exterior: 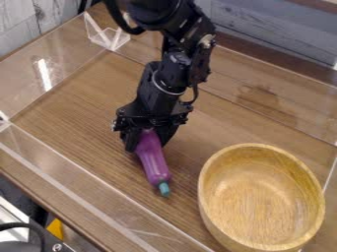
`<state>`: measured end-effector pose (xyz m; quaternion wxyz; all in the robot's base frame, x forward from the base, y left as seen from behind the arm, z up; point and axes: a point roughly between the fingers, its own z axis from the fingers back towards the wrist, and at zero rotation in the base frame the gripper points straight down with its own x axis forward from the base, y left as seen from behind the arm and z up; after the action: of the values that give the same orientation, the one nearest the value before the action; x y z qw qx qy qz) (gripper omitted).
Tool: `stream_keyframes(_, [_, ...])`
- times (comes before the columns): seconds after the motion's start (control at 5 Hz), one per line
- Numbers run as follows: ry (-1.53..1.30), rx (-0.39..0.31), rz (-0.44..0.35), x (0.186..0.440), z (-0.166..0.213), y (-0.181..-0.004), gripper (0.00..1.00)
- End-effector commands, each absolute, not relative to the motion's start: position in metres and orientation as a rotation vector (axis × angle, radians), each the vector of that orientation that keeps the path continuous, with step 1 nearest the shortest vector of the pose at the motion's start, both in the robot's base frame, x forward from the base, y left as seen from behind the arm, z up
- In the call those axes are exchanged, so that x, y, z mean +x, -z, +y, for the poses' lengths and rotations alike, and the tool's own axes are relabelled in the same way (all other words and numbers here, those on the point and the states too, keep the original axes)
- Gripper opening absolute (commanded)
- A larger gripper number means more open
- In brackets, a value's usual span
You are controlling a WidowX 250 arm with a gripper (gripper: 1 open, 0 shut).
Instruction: Remove the purple eggplant from inside the brown bowl and put it on the table
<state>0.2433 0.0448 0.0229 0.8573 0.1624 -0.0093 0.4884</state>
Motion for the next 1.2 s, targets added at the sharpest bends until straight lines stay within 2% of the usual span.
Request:
stream_keyframes(0.0, [-1.013,0.345,-0.027,0.248,0.046,-0.038,0.0])
stream_keyframes(0.4, [-0.982,0.362,-0.015,0.257,0.043,-0.062,0.0])
stream_keyframes(0.6, [-0.953,0.364,-0.013,0.266,0.035,-0.072,1.0])
stream_keyframes(1.0, [-0.976,0.35,0.003,0.27,0.032,-0.068,1.0])
